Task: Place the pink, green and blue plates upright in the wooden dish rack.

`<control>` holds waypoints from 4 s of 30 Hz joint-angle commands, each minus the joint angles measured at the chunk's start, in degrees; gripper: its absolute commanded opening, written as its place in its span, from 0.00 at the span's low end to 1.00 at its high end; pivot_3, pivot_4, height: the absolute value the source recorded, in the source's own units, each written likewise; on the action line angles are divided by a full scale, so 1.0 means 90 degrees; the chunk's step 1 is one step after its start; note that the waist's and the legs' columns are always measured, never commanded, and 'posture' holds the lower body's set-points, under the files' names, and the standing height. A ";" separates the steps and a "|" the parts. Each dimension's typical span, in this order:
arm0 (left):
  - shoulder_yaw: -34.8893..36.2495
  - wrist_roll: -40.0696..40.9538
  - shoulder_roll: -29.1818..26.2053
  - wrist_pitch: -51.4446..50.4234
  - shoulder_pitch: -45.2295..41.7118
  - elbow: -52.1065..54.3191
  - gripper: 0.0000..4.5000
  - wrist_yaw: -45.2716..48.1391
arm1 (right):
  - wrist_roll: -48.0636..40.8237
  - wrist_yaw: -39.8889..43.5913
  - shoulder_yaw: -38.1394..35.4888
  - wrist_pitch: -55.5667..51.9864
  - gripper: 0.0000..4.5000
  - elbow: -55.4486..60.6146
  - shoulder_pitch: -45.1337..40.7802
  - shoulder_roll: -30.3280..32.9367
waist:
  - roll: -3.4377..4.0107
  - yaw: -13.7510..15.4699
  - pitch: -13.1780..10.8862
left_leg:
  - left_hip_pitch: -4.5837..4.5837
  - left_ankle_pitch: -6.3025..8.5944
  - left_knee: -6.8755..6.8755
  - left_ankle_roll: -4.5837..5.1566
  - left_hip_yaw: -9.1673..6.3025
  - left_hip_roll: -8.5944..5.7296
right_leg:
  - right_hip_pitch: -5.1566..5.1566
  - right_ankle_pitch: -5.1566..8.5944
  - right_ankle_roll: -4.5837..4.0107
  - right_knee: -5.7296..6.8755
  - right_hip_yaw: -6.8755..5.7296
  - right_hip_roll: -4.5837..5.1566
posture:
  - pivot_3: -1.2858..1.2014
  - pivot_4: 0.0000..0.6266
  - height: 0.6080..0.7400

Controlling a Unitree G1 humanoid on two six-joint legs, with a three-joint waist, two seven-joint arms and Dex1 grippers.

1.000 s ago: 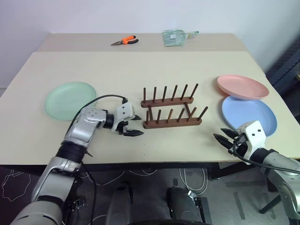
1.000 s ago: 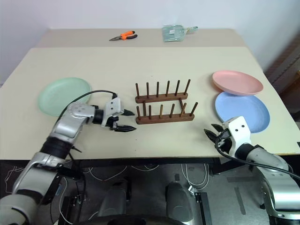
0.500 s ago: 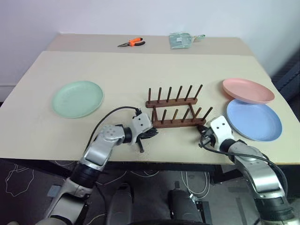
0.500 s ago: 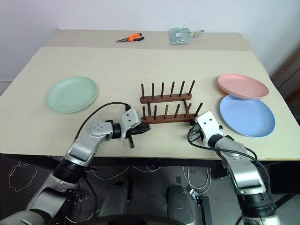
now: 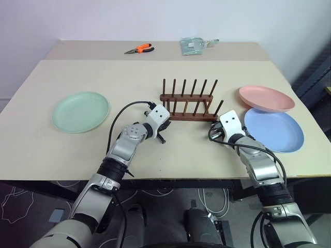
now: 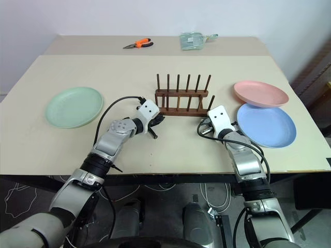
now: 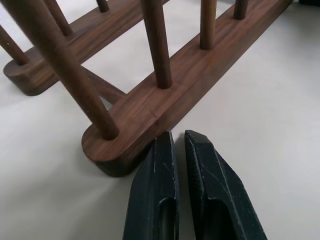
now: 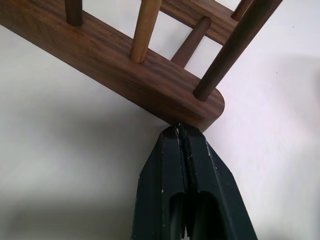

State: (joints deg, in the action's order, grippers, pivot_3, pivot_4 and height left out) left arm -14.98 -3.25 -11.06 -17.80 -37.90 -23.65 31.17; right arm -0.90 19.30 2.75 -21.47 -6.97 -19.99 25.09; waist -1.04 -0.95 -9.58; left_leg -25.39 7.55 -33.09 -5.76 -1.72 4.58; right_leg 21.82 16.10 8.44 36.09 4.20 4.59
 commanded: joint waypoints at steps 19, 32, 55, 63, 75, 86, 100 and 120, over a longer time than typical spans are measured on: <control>-0.0065 0.1382 -0.0448 -0.0788 0.0827 0.2821 0.06 0.1947 | 0.2184 0.0571 0.0037 0.2358 0.85 -0.1822 -0.0797 0.3456 | 0.0019 -0.0038 -0.0017 | -0.0055 0.0004 0.0006 0.0007 0.0016 -0.0004 | 0.0052 0.0000 -0.0002 -0.0026 0.0012 0.0011 | 0.52 0.24 1.00; -0.0016 0.1500 -0.0666 -0.0889 0.1141 0.3231 0.06 0.1872 | 0.2982 -0.0241 0.1007 0.4196 0.01 -0.4951 -0.2284 0.3071 | 0.0026 -0.0008 -0.0022 | -0.0068 0.0002 0.0008 0.0006 0.0012 -0.0009 | 0.0068 0.0006 0.0011 -0.0006 0.0014 0.0008 | 0.52 0.24 1.00; 0.0683 0.1764 -0.1529 -0.0565 0.1154 0.2814 0.06 0.2121 | -0.5494 0.0494 -0.2210 -0.1386 0.01 0.2650 -0.1296 0.1048 | 0.0044 0.0022 -0.0034 | -0.0067 0.0003 0.0002 0.0008 0.0002 -0.0005 | 0.0062 0.0008 0.0009 0.0004 0.0012 0.0003 | 0.52 0.24 1.00; 0.0710 0.1826 -0.1489 -0.0621 0.1326 0.3038 0.06 0.2004 | -0.5350 0.0466 -0.2110 -0.1766 0.01 0.2420 -0.1104 0.0907 | 0.0045 0.0021 -0.0034 | -0.0091 0.0002 0.0000 0.0008 0.0002 -0.0005 | 0.0085 0.0008 0.0010 0.0006 0.0012 0.0002 | 0.52 0.24 1.00; 0.0654 0.1861 -0.1447 -0.0629 0.1289 0.3010 0.06 0.1973 | -0.4789 0.0209 -0.2057 -0.1700 0.34 0.1740 -0.1048 0.0480 | 0.0045 0.0018 -0.0034 | -0.0096 0.0002 -0.0002 0.0009 0.0002 -0.0005 | 0.0090 0.0007 0.0011 0.0008 0.0012 0.0001 | 0.52 0.24 1.00; 0.1210 0.1961 -0.1467 -0.0620 0.1211 0.2714 0.06 0.1464 | -0.3924 0.0539 -0.2701 -0.0923 0.78 0.2068 -0.0913 0.1401 | 0.0045 0.0029 -0.0034 | -0.0105 0.0002 -0.0002 0.0008 0.0002 -0.0006 | 0.0098 0.0007 0.0012 0.0006 0.0012 0.0001 | 0.52 0.24 1.00; 0.4355 0.0757 -0.1861 -0.1474 -0.0066 0.0583 0.89 -0.4669 | -0.3405 0.1811 -0.0466 -0.1218 1.00 0.4193 -0.0230 0.1886 | 0.0027 0.0013 -0.0039 | -0.0103 0.0001 -0.0001 0.0006 0.0000 -0.0004 | 0.0100 -0.0003 0.0031 0.0008 0.0009 -0.0001 | 0.52 0.24 1.00; 0.6272 0.3364 -0.0473 -0.2645 -0.0025 0.1900 0.01 -0.4566 | -0.2515 0.2027 0.0513 -0.1027 1.00 0.3918 -0.0363 0.1014 | -0.0008 0.0181 -0.0030 | -0.0101 -0.0002 -0.0002 -0.0004 -0.0008 -0.0006 | 0.0090 0.0004 0.0015 0.0007 -0.0005 -0.0001 | 0.52 0.24 1.00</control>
State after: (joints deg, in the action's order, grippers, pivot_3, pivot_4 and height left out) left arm 44.49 25.58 -14.53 -44.39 -36.45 -9.15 -13.30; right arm -23.71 37.46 8.23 -31.10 27.20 -21.58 34.58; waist -1.11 0.68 -9.85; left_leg -26.32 7.53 -33.11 -5.81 -1.79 4.52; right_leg 22.63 16.14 8.57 36.15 4.15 4.58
